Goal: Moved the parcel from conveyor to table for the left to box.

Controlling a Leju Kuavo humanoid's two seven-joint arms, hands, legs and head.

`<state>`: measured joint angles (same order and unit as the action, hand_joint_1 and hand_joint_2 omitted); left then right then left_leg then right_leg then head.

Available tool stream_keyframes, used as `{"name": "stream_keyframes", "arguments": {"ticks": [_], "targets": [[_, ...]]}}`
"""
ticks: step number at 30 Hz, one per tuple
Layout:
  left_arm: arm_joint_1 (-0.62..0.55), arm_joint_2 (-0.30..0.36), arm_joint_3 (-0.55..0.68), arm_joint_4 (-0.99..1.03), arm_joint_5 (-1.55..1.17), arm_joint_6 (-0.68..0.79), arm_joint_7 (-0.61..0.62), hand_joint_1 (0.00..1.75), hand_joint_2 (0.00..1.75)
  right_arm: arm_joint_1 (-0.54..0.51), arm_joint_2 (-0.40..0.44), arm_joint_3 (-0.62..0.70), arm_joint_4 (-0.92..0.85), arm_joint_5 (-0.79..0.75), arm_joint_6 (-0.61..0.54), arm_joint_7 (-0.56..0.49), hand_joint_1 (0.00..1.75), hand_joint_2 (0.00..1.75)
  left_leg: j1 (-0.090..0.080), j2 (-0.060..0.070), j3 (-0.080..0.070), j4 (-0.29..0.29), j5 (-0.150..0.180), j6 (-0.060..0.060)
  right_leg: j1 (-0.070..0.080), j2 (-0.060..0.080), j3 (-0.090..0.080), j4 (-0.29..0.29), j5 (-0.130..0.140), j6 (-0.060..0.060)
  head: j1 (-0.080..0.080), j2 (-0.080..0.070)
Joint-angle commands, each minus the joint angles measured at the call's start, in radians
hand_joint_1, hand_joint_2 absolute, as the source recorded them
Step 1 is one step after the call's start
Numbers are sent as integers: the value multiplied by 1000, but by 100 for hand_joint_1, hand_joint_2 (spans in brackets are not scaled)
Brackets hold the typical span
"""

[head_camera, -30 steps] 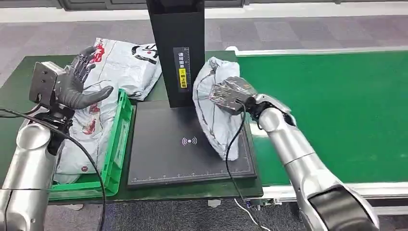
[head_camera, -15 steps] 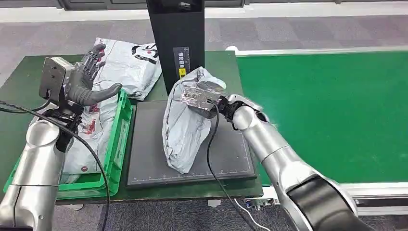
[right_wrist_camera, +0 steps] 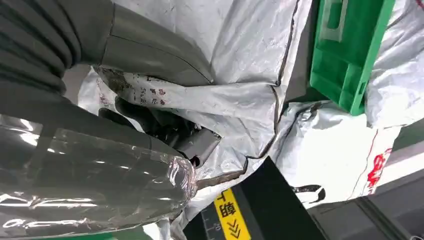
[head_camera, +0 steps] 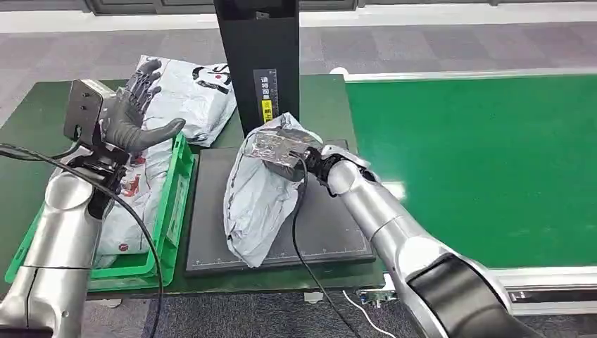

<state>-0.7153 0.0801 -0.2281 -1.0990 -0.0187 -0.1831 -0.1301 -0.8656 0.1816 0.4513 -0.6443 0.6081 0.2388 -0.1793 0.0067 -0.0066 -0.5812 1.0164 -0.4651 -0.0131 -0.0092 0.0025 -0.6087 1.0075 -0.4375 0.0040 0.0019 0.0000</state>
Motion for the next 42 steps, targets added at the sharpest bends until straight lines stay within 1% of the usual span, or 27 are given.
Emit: {"name": "stream_keyframes", "arguments": {"ticks": [1, 2, 3, 10, 13, 15, 20, 22, 23, 29, 35, 36, 38, 42], "targets": [[-55, 2, -59, 65, 3, 1, 8, 0, 175, -58, 1, 69, 106, -2, -2, 3, 175, 175, 0, 0, 1, -1, 0, 0, 1, -1, 2, -1, 0, 0, 0, 0], [-55, 2, -59, 65, 3, 1, 8, 0, 175, -58, 1, 69, 106, -2, -2, 3, 145, 175, 0, 0, 0, 0, 0, 0, 0, -1, 1, 0, 0, 0, 0, 0], [-55, 2, -62, 63, 3, 1, 10, 0, 175, -63, 2, 78, 121, 6, -8, 18, 0, 175, 0, 0, 1, -1, 1, 0, 0, -1, 2, -1, 0, 0, 0, 0], [-32, 1, -58, 33, 1, 9, 21, 0, 175, -50, -2, 61, 137, -13, -33, 24, 0, 175, 0, 0, 1, -1, 1, 0, 1, -1, 2, -2, 0, 0, 0, 0], [-26, -2, -54, 30, 0, 14, 21, 0, 175, -42, -6, 64, 119, -10, -41, 17, 0, 175, 0, 0, 2, -2, 1, 0, 0, -1, 2, -2, 0, 0, 0, 0], [-22, -1, -51, 25, 0, 18, 22, 0, 175, -29, -20, 44, 85, -32, -50, 2, 0, 175, 0, 0, 1, 0, 0, 0, 0, -1, 1, -1, 0, 0, 0, 0], [-19, -5, -46, 14, -8, 24, 28, 0, 175, -10, -38, 47, 44, -28, -39, 8, 0, 175, 0, -1, 0, -1, 1, 0, 0, -2, 1, -1, 0, 0, 0, 0], [-19, -5, -45, 13, -9, 24, 29, 0, 175, -10, -37, 49, 44, -26, -37, 7, 0, 175, 0, -1, 1, -1, 1, 0, 0, -2, 1, -1, 0, 0, 0, 0], [-19, -6, -45, 12, -10, 24, 29, 0, 175, -10, -36, 50, 44, -25, -37, 7, 0, 175, 0, -1, 3, -4, 2, 1, 0, -2, 4, -4, 1, 0, 0, 0], [-21, -4, -45, 13, -11, 23, 31, 0, 175, -7, -36, 52, 41, -22, -36, 4, 0, 175, 0, -1, 1, -1, 1, 0, 0, -2, 1, -1, 0, 0, 0, 0], [-21, -4, -45, 13, -11, 23, 31, 0, 175, -7, -36, 52, 41, -22, -36, 4, 0, 175, 0, -1, 1, -2, 1, 0, 1, -2, 2, -2, 0, 0, 0, 0], [-21, -4, -45, 13, -11, 23, 31, 0, 175, -7, -36, 52, 41, -22, -36, 4, 0, 175, 0, 0, 0, 0, 0, 0, 0, -1, 0, -1, 0, 0, 0, 0], [-21, -4, -45, 13, -11, 23, 31, 0, 175, -7, -36, 52, 41, -22, -36, 4, 0, 175, 0, -1, 2, -2, 1, 0, 1, -1, 2, -2, 0, 0, 0, 0], [4, 9, -38, 4, -14, 23, 30, 0, 175, 22, -57, 11, -44, -29, -106, -9, 0, 175, 0, -1, 1, -1, 0, 0, 0, -1, 1, -1, 0, 0, 0, 0]]}}
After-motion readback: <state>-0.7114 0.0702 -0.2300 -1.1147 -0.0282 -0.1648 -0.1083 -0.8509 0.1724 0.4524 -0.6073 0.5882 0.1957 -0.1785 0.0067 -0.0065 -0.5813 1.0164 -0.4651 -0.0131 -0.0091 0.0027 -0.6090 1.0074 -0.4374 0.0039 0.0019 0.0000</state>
